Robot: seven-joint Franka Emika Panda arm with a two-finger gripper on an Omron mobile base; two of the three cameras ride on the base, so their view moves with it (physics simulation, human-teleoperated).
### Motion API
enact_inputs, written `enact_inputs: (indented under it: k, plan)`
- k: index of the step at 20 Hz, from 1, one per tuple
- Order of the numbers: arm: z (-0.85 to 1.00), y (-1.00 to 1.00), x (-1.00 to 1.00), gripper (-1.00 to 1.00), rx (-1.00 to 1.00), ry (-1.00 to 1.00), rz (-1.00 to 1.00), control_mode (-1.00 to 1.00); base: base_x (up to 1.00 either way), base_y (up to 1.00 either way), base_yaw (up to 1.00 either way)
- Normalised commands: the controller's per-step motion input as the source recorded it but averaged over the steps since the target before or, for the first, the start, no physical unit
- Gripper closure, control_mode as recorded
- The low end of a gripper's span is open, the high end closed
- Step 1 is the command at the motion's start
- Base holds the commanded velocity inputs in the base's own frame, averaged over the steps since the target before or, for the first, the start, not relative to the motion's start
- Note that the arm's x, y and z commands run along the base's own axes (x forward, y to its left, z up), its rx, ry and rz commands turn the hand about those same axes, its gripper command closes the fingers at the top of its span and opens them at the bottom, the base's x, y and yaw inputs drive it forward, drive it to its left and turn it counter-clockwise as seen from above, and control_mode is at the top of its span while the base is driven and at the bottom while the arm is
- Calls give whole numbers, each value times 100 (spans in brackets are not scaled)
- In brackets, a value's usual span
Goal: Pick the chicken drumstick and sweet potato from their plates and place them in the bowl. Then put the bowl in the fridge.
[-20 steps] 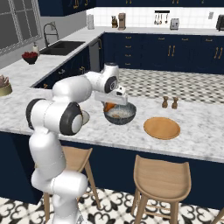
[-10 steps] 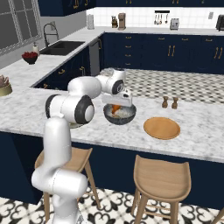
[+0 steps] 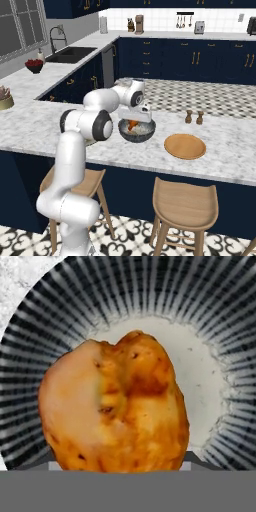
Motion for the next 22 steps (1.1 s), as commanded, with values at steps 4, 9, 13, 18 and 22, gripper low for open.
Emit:
enact_inputs:
  k: [4, 9, 13, 18, 22]
  plan:
    - [0, 3, -22, -100, 0, 0, 0, -100, 0, 0, 0]
    - [8, 1, -43, -100, 0, -1, -3, -100, 0, 0, 0]
    - [34, -5, -50, -100, 0, 0, -21, -100, 0, 0, 0]
    - [30, -17, -62, -100, 0, 0, -28, -100, 0, 0, 0]
    - [11, -25, -75, -100, 1, 0, -25, -100, 0, 0, 0]
